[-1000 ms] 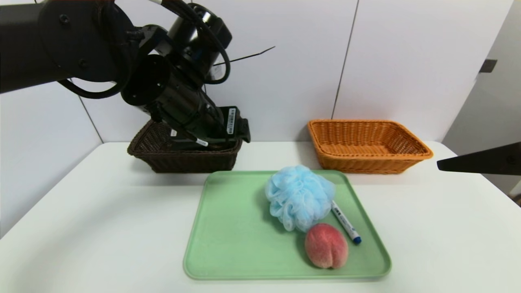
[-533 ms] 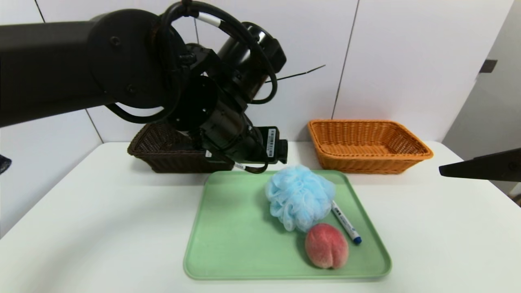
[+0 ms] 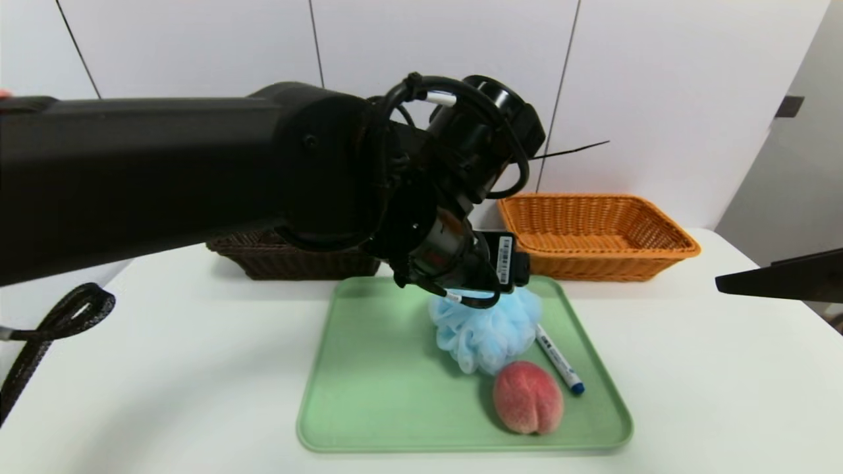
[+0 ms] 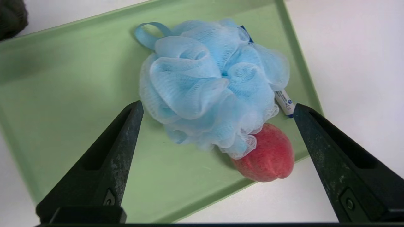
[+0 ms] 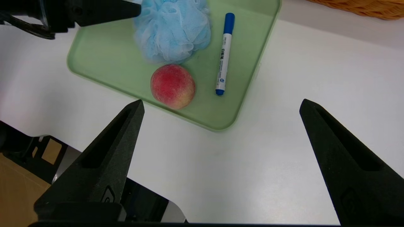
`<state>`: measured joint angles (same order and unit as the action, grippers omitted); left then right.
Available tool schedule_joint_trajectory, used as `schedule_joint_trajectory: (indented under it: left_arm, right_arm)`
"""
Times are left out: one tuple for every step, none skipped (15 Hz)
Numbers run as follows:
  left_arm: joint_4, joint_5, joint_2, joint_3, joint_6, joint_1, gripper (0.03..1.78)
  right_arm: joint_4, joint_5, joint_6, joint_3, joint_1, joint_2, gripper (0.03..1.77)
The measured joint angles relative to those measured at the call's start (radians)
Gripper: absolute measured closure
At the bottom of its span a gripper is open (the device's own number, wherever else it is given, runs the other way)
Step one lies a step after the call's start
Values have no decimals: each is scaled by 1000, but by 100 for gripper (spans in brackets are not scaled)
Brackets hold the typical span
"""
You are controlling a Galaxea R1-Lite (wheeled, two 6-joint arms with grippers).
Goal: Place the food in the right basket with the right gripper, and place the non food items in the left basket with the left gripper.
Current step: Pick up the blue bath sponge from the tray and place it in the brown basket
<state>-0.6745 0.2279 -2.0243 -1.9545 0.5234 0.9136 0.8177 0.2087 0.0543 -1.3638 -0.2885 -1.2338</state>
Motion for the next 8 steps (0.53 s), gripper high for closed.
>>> schedule_joint_trajectory:
  left_arm:
    - [11, -1, -13, 0, -2, 4, 12]
    - [14, -2, -26, 0, -3, 6, 12]
    - [16, -4, -40, 0, -2, 10, 12]
    - [19, -4, -53, 0, 0, 14, 12]
    - [26, -3, -69, 0, 1, 15, 12]
    - [37, 0, -88, 0, 2, 14, 12]
    - [44, 2, -106, 0, 2, 12, 12]
    - [54, 3, -124, 0, 1, 11, 12]
  right_arm:
    - [0, 0, 0, 1, 0, 1, 10]
    - [0, 0, 1, 2, 3, 2, 10]
    - [0, 0, -1, 6, 5, 3, 10]
    - [0, 0, 0, 9, 8, 4, 10]
    - [0, 1, -1, 13, 11, 7, 10]
    - [0, 1, -1, 16, 14, 9, 10]
    - [0, 1, -1, 22, 20, 11, 10]
    - [0, 3, -1, 25, 24, 13, 10]
